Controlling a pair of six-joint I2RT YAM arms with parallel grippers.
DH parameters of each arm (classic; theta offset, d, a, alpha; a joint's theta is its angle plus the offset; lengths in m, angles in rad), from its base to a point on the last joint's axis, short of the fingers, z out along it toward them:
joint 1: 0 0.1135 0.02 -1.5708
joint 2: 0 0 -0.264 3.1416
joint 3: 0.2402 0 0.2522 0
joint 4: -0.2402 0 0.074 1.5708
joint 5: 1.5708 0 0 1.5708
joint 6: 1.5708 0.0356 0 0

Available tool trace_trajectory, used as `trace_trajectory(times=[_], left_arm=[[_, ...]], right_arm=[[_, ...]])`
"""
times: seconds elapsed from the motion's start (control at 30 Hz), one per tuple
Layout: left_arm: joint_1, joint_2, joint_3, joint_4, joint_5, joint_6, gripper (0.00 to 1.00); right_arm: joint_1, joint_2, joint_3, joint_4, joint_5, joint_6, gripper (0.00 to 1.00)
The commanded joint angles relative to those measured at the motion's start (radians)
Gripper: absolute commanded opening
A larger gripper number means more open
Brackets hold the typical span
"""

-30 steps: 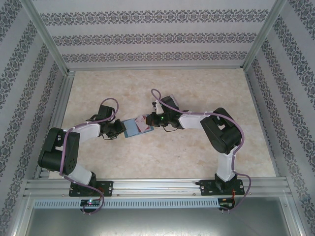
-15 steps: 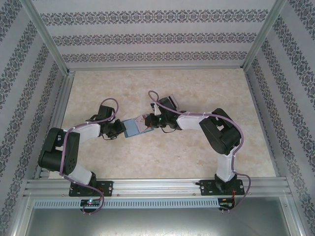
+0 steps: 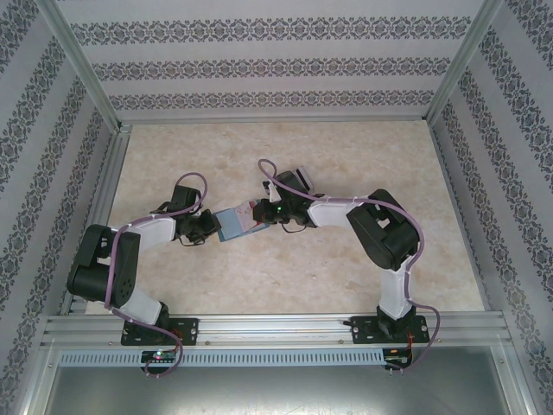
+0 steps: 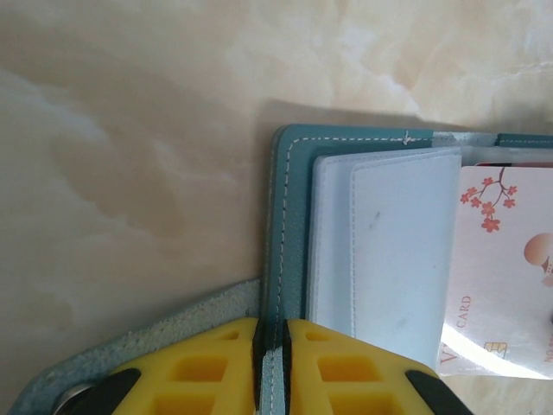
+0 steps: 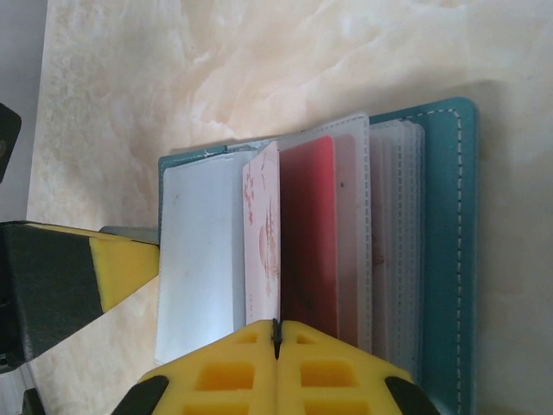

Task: Put the credit cards into the card holder
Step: Insert the credit card into the card slot.

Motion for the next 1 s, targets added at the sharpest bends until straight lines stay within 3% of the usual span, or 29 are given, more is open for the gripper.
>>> trace_trajectory(times=[0.0,0.77,0.97], left_arm=[[0.006,0.002,-0.007,0.026,0.02,-0.011,0.17],[0.006,0.008,0.011,0.023,0.025,-0.003,0.17],[0.005,0.009,0.014,0.028,0.026,-0.005,0.17]], right_arm=[[0.017,0.043,0.017,0.003,-0.039,0.007,0.08],[-0.032,0.017,0.029,0.022,-0.249,0.066,0.03],[-0.045,0.023,0.072,-0.119,-0.173,-0.02,0.08]])
